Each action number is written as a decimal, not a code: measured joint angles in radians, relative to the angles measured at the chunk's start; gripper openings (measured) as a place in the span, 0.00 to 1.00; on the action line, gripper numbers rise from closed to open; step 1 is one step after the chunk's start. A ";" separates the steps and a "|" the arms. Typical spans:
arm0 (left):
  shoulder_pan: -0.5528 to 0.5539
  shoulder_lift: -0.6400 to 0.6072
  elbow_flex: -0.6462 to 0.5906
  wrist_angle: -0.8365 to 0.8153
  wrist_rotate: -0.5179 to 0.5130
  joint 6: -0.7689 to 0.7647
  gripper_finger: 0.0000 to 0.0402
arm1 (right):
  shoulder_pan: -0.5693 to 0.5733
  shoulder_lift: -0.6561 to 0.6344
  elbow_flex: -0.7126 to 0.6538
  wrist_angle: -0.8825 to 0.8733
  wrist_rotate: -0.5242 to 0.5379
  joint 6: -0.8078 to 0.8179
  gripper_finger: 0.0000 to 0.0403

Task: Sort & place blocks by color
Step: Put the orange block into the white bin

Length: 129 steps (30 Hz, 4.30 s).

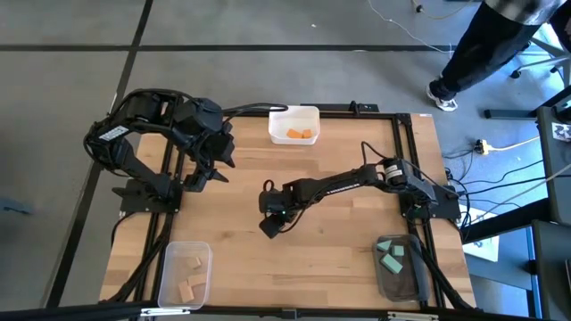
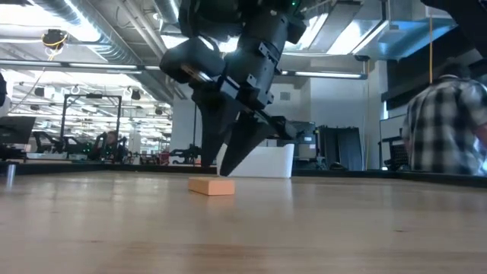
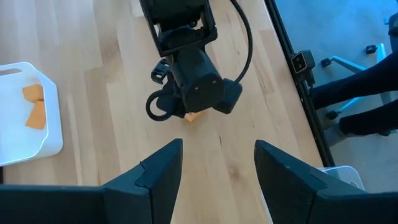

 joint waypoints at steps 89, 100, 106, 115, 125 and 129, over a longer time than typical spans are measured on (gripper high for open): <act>0.000 0.000 0.000 0.018 -0.134 0.001 0.48 | 0.046 0.069 0.002 0.058 0.248 0.056 0.67; 0.000 0.000 0.000 0.018 -0.134 0.001 0.48 | 0.044 0.069 0.001 0.055 0.228 0.050 0.67; 0.000 0.000 0.000 0.018 -0.134 0.001 0.48 | 0.043 0.069 0.001 0.035 0.228 0.036 0.55; 0.000 0.000 0.000 0.020 -0.134 0.001 0.48 | 0.043 0.069 0.000 0.025 0.228 0.027 0.34; 0.000 0.000 0.000 0.025 -0.134 0.000 0.48 | 0.042 0.070 0.016 0.007 0.237 -0.006 0.32; 0.000 0.000 0.000 0.025 -0.134 0.000 0.48 | 0.032 0.079 0.068 -0.075 0.232 -0.045 0.32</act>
